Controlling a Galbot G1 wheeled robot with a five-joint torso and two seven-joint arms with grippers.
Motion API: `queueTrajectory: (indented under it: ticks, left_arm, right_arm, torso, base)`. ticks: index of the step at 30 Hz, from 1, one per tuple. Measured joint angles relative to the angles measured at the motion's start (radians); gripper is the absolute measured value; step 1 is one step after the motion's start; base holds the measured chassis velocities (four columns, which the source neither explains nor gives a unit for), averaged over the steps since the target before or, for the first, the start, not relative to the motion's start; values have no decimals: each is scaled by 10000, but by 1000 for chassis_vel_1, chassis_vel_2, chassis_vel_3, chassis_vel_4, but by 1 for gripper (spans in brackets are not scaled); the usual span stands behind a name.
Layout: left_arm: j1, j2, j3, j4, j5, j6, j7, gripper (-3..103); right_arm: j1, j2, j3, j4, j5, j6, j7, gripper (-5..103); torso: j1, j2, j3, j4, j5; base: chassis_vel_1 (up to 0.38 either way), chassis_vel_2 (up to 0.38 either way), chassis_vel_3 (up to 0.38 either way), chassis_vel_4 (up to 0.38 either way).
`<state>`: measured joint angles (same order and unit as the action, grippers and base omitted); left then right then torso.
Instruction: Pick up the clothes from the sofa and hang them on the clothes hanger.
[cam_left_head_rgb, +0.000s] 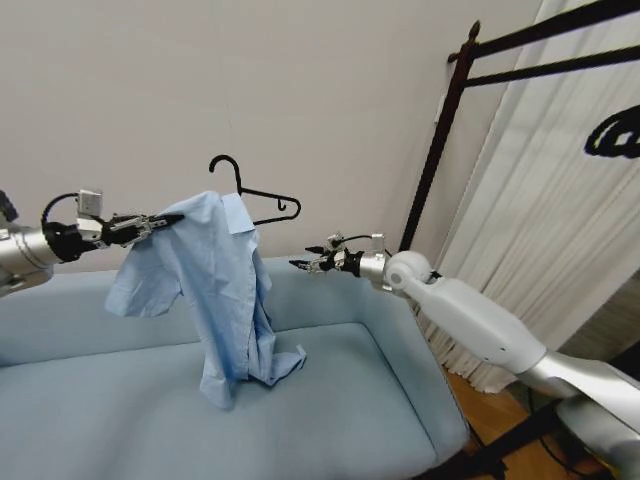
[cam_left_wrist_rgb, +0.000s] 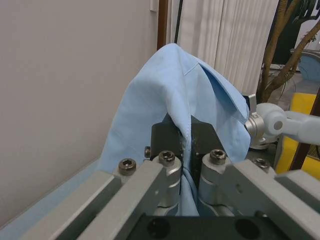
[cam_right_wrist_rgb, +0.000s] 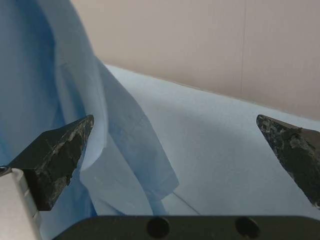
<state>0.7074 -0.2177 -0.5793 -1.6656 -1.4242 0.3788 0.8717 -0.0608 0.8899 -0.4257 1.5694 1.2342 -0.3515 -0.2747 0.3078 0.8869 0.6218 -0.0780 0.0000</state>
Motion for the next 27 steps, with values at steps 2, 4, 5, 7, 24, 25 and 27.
queueTrajectory:
  ticks: [2, 4, 5, 7, 24, 25, 27]
  left_arm:
    - [-28, 17, 5, 5, -15, 0, 16, 3]
    - [-45, 42, 6, 8, -41, -2, 38, 3]
    - [-47, 48, 6, 9, -49, -2, 38, 3]
    - [-52, 55, 6, 6, -70, -3, 42, 3]
    - [-237, 88, 102, -44, -255, -2, -80, 3]
    - [-240, 88, 102, -52, -270, 2, -90, 3]
    - [-240, 86, 102, -69, -280, 10, -97, 3]
  right_arm:
    - [-110, 318, -3, 14, 379, -3, 471, 100]
    - [-157, 632, -6, 110, 822, -90, 855, 100]
    - [-164, 714, -13, 137, 930, -114, 925, 100]
    - [-169, 885, -59, 179, 1108, -176, 1015, 100]
    - [-449, 1527, -596, 386, 1321, -290, 1418, 95]
    - [-449, 1569, -613, 384, 1312, -282, 1433, 90]
    - [-449, 1619, -624, 370, 1295, -261, 1451, 85]
  torso:
    - [0, -1, 0, 1, 0]
    - [-1, 0, -1, 5, -2]
    - [-1, 0, -1, 4, -2]
    - [-1, 0, -1, 4, -2]
    - [-1, 0, 0, 0, 0]
    - [-1, 0, 0, 0, 0]
    - [-2, 0, -1, 1, -1]
  base:
    - [0, 0, 0, 0]
    - [0, 0, 0, 0]
    - [0, 0, 0, 0]
    - [0, 0, 0, 0]
    - [0, 0, 0, 0]
    - [0, 0, 0, 0]
    - [0, 0, 0, 0]
